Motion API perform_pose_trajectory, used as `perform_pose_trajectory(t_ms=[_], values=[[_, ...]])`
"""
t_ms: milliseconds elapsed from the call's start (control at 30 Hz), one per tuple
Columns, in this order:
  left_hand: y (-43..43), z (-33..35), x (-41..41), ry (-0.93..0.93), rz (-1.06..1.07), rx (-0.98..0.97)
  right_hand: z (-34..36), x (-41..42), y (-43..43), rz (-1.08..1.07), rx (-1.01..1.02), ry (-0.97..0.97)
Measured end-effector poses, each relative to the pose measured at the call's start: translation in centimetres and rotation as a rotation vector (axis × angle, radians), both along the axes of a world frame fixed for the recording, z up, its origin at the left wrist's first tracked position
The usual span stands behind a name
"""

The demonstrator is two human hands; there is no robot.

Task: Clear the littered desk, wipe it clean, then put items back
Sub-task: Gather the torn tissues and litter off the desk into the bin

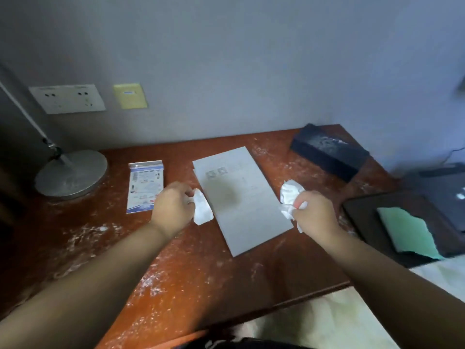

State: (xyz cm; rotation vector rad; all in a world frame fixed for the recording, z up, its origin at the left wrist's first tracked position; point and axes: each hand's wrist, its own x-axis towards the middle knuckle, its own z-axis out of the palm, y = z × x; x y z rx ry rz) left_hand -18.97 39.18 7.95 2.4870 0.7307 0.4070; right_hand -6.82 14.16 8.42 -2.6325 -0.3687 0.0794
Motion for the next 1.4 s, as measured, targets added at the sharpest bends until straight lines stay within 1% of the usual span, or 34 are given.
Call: perform_pose_trajectory(t_ms=[67,167,267,367,500,633,733,867,967,1167,1233,1400], values=[[-4.1,0.3,2.5,0.002,-0.083,0.011,0.6,0.5,-4.9,-0.063,0.018,0.01],[-12.5,1.1,6.7,-0.018,-0.195,-0.009,1.7,1.4,-14.5,-0.173,0.061,0.0],[-21.1,1.4,10.3,-0.054,-0.284,-0.063,2.9,1.7,-23.1,-0.269,0.005,0.007],[-27.7,1.2,13.0,-0.028,-0.407,-0.099,3.1,1.7,-30.0,-0.361,0.018,0.008],[-32.8,1.7,17.7,-0.017,-0.411,-0.224,2.9,1.5,-35.8,-0.467,0.066,0.007],[-38.1,1.8,23.0,-0.019,-0.486,-0.239,2.4,3.1,-40.1,-0.55,0.121,0.018],[-42.3,0.8,26.8,-0.019,-0.572,-0.227,2.0,5.7,-42.3,-0.557,0.102,0.038],[-47.4,-0.9,33.2,0.028,-0.525,-0.277,0.8,11.1,-45.4,-0.531,0.065,0.07],[-51.0,-1.5,38.6,0.05,-0.515,-0.295,0.2,16.4,-48.3,-0.485,-0.006,0.085],[-55.0,-2.0,47.8,0.103,-0.451,-0.353,-0.1,26.7,-52.1,-0.416,-0.043,0.172],[-55.6,-2.2,50.2,0.082,-0.425,-0.395,-0.5,29.1,-52.9,-0.381,-0.029,0.204],[-56.7,-1.7,54.2,-0.008,-0.283,-0.557,-1.5,34.8,-54.0,-0.349,-0.002,0.261]])
